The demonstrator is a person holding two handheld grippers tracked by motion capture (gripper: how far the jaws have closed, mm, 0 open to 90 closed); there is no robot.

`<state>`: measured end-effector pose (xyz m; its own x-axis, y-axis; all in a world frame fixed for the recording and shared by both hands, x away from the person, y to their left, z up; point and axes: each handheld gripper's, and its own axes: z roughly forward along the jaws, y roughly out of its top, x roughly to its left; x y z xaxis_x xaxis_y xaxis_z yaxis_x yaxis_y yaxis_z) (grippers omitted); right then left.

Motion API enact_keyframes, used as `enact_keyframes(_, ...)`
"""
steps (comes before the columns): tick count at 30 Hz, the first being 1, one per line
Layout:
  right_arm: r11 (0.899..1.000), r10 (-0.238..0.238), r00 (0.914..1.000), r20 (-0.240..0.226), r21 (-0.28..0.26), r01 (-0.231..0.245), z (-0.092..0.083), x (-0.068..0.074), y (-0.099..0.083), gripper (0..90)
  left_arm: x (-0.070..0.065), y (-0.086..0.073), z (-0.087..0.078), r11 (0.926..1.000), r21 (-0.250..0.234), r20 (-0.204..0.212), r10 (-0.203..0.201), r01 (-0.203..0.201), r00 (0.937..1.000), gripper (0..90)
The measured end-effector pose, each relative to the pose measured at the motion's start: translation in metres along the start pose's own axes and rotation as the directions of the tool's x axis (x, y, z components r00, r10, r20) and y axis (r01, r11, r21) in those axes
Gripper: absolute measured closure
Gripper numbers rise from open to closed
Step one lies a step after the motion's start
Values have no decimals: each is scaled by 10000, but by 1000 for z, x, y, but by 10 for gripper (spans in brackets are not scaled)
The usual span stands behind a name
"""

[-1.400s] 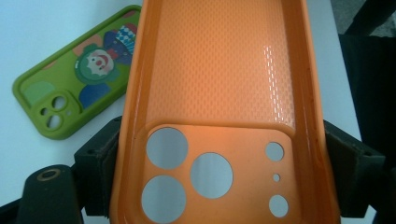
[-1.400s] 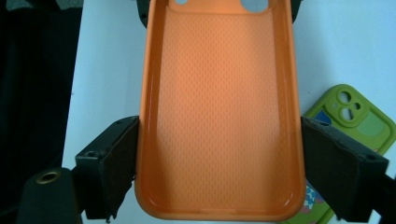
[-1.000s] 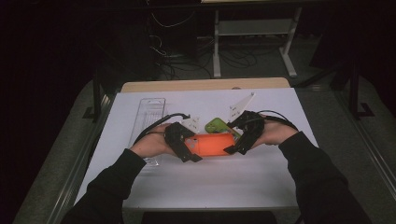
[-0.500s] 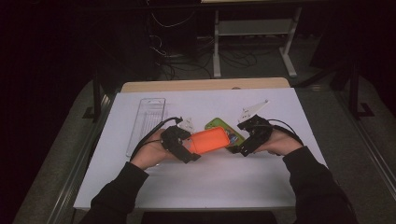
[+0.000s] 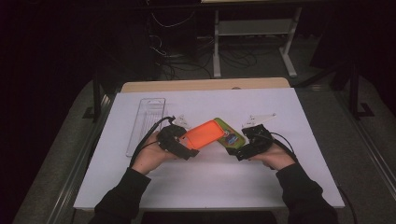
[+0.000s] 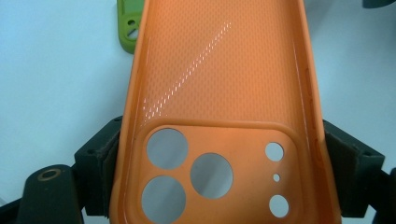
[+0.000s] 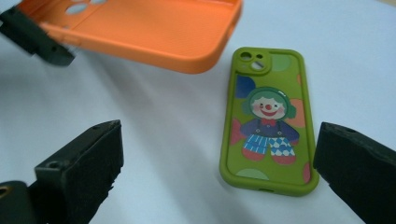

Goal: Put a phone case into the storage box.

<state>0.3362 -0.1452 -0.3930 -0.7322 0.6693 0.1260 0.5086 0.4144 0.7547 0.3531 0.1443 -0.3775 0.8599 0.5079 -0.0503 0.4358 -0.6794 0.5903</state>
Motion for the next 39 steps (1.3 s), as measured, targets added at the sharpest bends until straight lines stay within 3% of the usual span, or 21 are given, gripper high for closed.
enact_keyframes(6, 9966, 667, 9968, 449, -508, -644, 5, 4, -11, 8, -3, -1, 1, 9999, 25, 54, -129, 129, 9999, 158)
enact_keyframes(7, 9964, 682, 9965, 481, -529, -656, 6, 5, -12, 8, -4, -1, 2, 9996, -101, 70, -263, 264, 9996, 158)
enact_keyframes(8, 9964, 610, 9967, 538, -614, -577, 8, 6, -13, 8, -3, 0, 1, 10000, 0, 78, -93, 93, 9999, 158)
enact_keyframes(13, 9977, 234, 9971, 730, -656, -186, 12, 8, -14, 4, -7, 0, 3, 9999, 69, 74, -118, 118, 9999, 158)
enact_keyframes(18, 9970, 311, 9962, 816, -726, -252, 11, 7, -14, 0, -7, 1, 4, 9999, 149, 133, -58, 56, 9999, 158)
enact_keyframes(28, 9964, -471, 9915, 1211, -640, 552, 11, 12, -14, 0, -7, 0, 4, 9999, 21, 146, -155, 155, 9998, 158)
enact_keyframes(30, 9945, -795, 9871, 1393, -567, 881, 12, 10, -14, 0, -7, 0, 4, 9999, 21, 162, -160, 160, 9997, 158)
enact_keyframes(39, 9875, -1390, 9732, 1834, -481, 1501, 10, 14, -13, 0, -6, 0, 2, 9998, 121, 239, -133, 130, 9996, 158)
